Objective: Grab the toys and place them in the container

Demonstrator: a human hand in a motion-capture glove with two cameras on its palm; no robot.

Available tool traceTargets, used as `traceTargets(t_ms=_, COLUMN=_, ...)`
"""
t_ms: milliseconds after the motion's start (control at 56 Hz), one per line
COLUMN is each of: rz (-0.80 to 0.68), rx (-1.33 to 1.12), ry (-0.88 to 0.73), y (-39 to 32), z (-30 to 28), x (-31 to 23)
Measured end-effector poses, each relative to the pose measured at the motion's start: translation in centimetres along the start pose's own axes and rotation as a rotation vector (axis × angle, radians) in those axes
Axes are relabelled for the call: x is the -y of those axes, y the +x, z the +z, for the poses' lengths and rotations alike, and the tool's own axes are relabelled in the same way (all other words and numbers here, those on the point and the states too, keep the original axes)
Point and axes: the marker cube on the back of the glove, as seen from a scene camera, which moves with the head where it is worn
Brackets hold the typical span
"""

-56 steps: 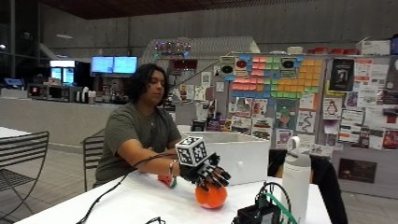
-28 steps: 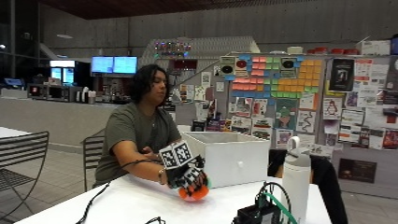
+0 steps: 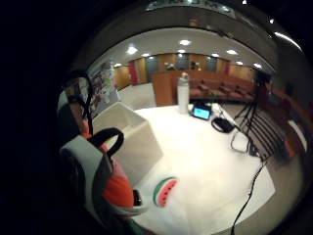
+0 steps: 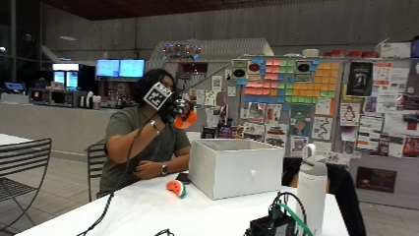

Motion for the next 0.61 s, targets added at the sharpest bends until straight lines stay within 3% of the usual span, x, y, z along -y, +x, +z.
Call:
traceTargets(t_ms=71, rz=0.181, rx=0.013, ry=-0.003, y=-2.5, z=-0.4, x=5.3)
traceTargets(t_ms=161, rz=-0.025, rx=-0.013, ry=-0.015, y=-4.7, z=0.5, x=8.6)
traceTargets(t_ms=268, rz=0.135, rx=0.015, ry=-0.029, y=-6.1, z=2.8, x=14.3)
traceTargets(t_ms=357, rz=0.032, rx=-0.018, ry=-0.047, y=-5.7, z=5.1, x=17.2)
traceTargets(t_ms=464, rz=0.122, rx=-0.078, ry=-0.130, y=-5.2, z=9.6, x=20.5)
traceTargets(t_ms=553, rz=-0.036, rx=-0.189, ry=-0.224, y=-3.0, z=13.7, x=20.7)
traceTargets(t_ms=607, rz=0.020, rx=-0.206, ry=-0.259, y=-2.2, z=15.8, x=20.9)
